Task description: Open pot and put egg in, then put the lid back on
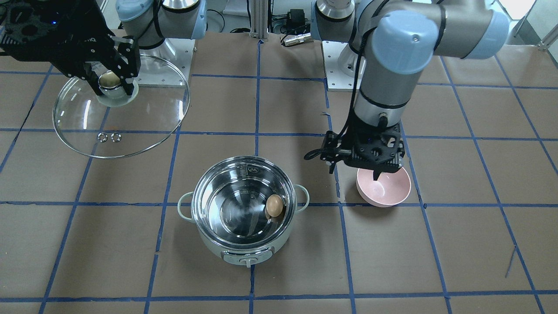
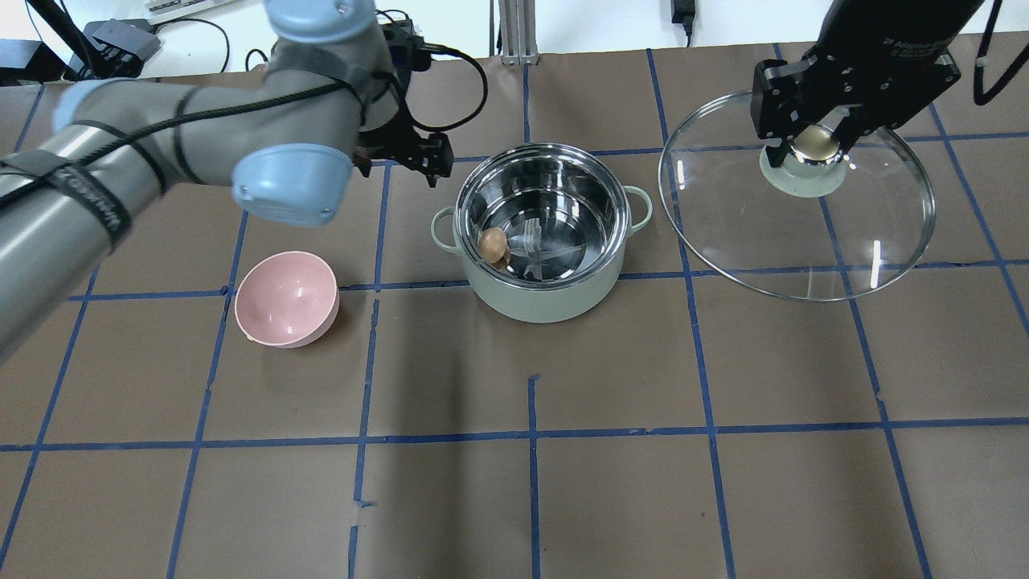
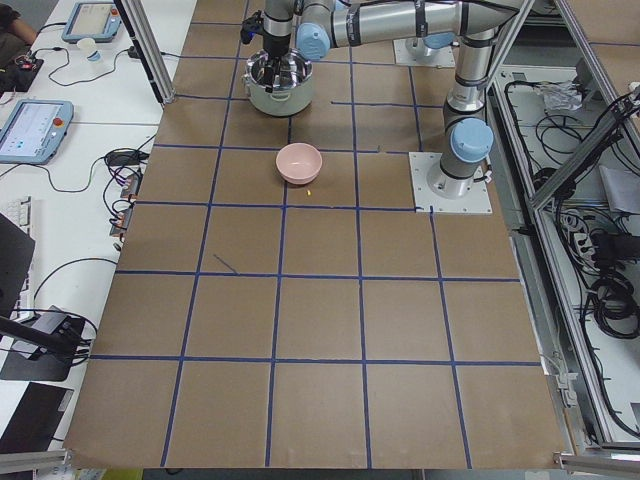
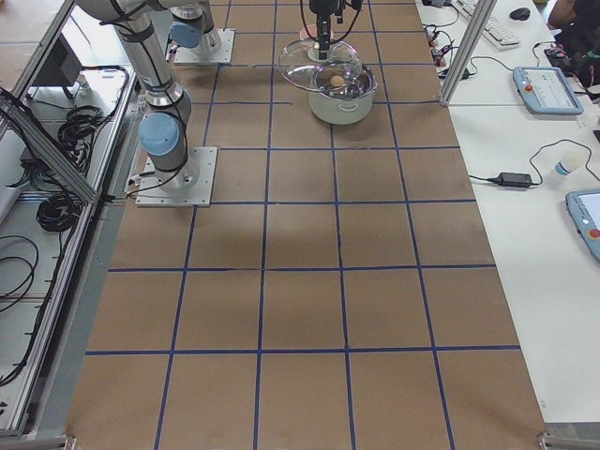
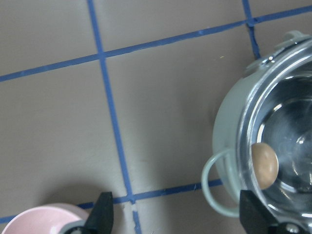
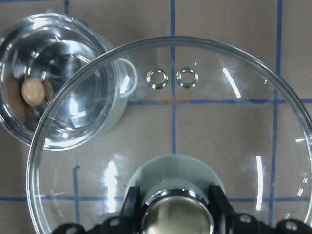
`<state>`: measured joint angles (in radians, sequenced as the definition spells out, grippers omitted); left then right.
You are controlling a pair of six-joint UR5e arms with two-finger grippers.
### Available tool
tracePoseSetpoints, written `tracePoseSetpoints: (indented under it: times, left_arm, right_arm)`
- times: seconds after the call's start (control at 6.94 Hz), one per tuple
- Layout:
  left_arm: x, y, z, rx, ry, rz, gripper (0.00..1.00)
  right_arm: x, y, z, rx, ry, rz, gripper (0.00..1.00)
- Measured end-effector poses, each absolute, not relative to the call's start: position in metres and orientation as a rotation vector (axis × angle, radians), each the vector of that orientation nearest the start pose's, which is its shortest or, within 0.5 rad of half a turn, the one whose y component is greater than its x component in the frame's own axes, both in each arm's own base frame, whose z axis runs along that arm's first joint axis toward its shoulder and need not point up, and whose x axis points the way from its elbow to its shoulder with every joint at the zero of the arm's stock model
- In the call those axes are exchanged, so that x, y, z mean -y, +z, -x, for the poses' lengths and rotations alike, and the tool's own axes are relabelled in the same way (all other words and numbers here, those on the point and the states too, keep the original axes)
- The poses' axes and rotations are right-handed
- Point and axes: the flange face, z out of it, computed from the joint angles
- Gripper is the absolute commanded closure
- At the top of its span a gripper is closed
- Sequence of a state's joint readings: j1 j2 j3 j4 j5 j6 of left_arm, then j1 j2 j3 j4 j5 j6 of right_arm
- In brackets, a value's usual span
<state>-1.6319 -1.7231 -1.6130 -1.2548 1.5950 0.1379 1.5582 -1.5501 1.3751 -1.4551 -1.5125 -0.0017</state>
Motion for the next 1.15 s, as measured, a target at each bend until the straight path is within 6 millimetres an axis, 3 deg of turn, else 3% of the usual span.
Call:
tracePoseSetpoints:
  times: [0.14,0.29,0.43,0.72,1.15]
  left_arm:
    - [0.532,0.449,0.146,-3.096,-0.130,-0.313,0.03]
    - [0.513,0.473,0.130,-3.101,-0.099,-0.288,0.03]
    - [0.497,0.492,0.114,-3.106,-0.070,-0.242,0.03]
    - [0.479,0.515,0.095,-3.107,-0.042,-0.135,0.03]
    - [0.475,0.525,0.094,-3.107,-0.060,-0.047,0.03]
  right_arm:
    - [0.533,0.558,-0.144,-3.052,-0.099,-0.038,0.94]
    - [0.559,0.543,-0.169,-3.038,-0.096,-0.035,0.94]
    - [0.577,0.520,-0.206,-3.036,-0.095,-0.022,0.94]
    - [0.593,0.484,-0.250,-3.038,-0.082,-0.015,0.94]
    - [0.601,0.445,-0.296,-3.082,-0.090,0.014,0.94]
